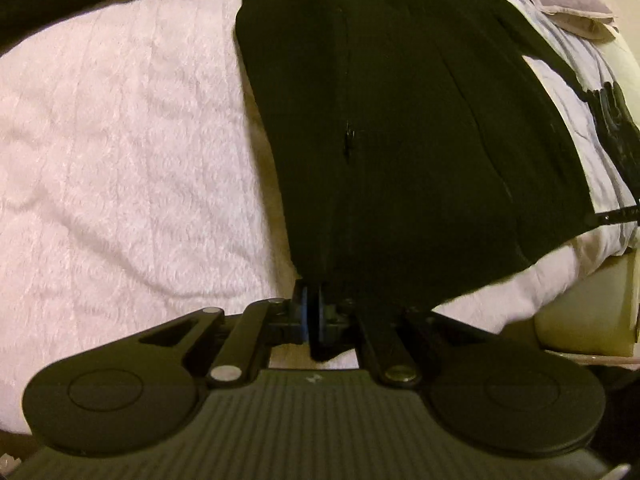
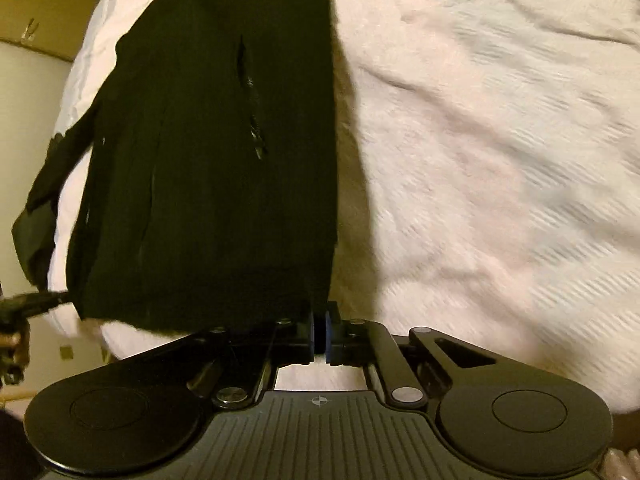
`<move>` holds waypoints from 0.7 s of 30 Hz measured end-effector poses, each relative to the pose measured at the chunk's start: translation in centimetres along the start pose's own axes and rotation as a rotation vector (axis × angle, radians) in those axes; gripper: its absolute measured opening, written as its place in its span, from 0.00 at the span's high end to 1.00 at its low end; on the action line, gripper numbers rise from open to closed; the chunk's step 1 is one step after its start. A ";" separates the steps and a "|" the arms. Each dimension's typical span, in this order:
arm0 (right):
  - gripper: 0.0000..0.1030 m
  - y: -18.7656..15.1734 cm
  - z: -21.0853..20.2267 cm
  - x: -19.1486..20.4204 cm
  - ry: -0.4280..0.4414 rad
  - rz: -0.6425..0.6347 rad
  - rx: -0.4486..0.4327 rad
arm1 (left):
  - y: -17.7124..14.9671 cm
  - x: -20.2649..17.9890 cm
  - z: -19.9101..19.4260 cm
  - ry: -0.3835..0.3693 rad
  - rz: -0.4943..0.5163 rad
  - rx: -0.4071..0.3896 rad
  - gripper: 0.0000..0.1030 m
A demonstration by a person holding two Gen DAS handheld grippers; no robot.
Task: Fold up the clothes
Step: 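Lay the jacket flat front up and open both grippers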
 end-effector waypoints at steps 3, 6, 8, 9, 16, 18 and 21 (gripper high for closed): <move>1.00 -0.7 -0.5 -0.7 -0.057 -0.023 0.024 | -0.8 0.9 1.4 0.039 -0.045 0.042 0.97; 1.00 -1.2 -0.4 -0.7 -0.114 -0.049 0.028 | -0.5 1.3 1.0 0.079 -0.039 0.066 0.95; 1.00 -0.2 -1.4 0.3 -0.121 -0.046 -0.029 | 0.2 1.4 -0.6 0.113 0.009 0.050 0.94; 0.95 0.8 -2.2 1.1 -0.125 -0.049 -0.066 | 0.8 1.6 -1.7 0.140 0.036 0.036 0.91; 0.33 7.1 -6.7 7.2 -0.169 -0.111 -0.242 | 7.8 1.0 -8.3 0.328 0.089 -0.138 0.52; 0.33 8.1 -7.8 9.2 -0.177 -0.123 -0.270 | 10.1 0.3 -9.7 0.366 0.050 -0.201 0.38; 0.32 9.7 -9.4 12.1 -0.190 -0.142 -0.310 | 13.6 -1.5 -11.3 0.381 -0.035 -0.294 0.24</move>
Point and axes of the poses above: each gripper's, at about its wrist camera, not at the fingertips, and z roughly the way its jaws point, x to its left, y to its top, the point moved 9 cm from there along z, roughly the way its jaws point, and after that the axes turned 15 degrees about -x, right-handed, at the moved point
